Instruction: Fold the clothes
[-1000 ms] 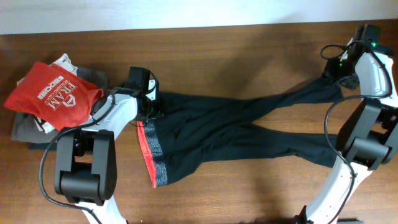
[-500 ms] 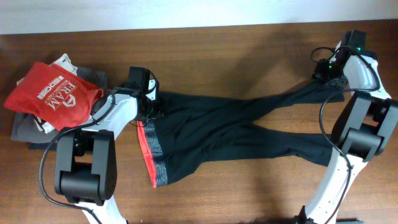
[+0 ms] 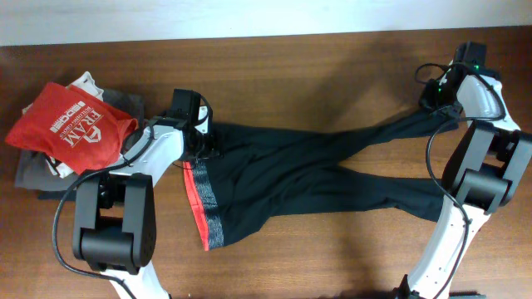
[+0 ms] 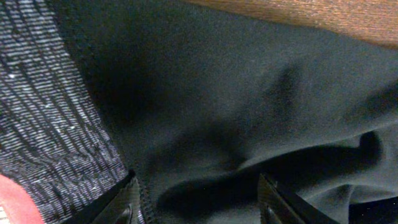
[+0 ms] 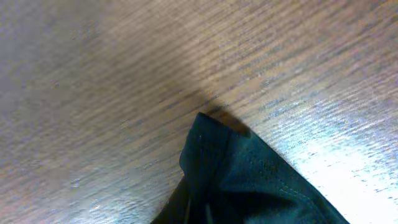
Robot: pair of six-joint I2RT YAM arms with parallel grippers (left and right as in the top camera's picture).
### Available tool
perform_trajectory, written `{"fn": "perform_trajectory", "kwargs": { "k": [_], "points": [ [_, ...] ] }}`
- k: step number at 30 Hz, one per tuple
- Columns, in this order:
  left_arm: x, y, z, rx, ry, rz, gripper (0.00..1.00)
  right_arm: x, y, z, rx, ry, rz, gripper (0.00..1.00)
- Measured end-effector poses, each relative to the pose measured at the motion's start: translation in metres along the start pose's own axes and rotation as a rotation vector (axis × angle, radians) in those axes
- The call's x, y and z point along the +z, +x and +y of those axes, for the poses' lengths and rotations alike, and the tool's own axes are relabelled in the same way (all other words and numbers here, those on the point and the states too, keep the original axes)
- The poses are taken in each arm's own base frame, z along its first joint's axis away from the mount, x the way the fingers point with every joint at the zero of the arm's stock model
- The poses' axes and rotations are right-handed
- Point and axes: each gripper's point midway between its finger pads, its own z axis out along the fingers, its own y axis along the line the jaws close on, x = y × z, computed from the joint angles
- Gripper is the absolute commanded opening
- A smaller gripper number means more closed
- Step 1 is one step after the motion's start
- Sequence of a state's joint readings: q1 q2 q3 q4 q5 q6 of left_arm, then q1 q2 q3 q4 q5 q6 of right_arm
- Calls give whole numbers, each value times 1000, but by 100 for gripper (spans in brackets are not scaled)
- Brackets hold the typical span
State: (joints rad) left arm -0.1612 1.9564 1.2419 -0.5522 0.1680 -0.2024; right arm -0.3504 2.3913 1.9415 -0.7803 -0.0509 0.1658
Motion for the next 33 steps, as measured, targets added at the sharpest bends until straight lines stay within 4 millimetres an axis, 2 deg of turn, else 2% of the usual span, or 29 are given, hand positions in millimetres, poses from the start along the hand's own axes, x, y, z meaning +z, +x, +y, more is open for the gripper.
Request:
{"fn": "perform_trajectory", "kwargs": {
  "k": [3,7,9,10,12,15,18,24,26,29,33],
  "points": [
    [0,0,0,0,0,1,61,-17,-16,7,-19,-24,-25,9],
    [0,1,0,-1,-1,5,61,-68,-53,17,-49,-42,-107,9],
    [0,1,0,-1,-2,6,61,-92,-67,18,-56,-36,-153,13],
    [0,2,0,-1,-2,8,61,-104,-66,14,-57,-11,-149,13],
    [0,2,1,-2,-3,9,61,-113,-59,4,-55,37,-124,13],
    [-1,3,1,-2,-4,13,61,-111,-45,-18,-41,115,-69,14],
    [-1,4,1,-3,-7,19,61,-99,-24,-49,-16,201,15,15],
    [-1,7,2,-6,-11,32,61,-77,20,-94,32,288,168,15],
    [-1,7,2,-6,-11,32,61,-76,32,-105,48,301,212,16],
    [-2,7,2,-6,-12,35,62,-78,43,-119,81,315,251,27],
    [-2,9,3,-7,-17,46,66,-84,54,-141,144,338,292,28]
  ]
}}
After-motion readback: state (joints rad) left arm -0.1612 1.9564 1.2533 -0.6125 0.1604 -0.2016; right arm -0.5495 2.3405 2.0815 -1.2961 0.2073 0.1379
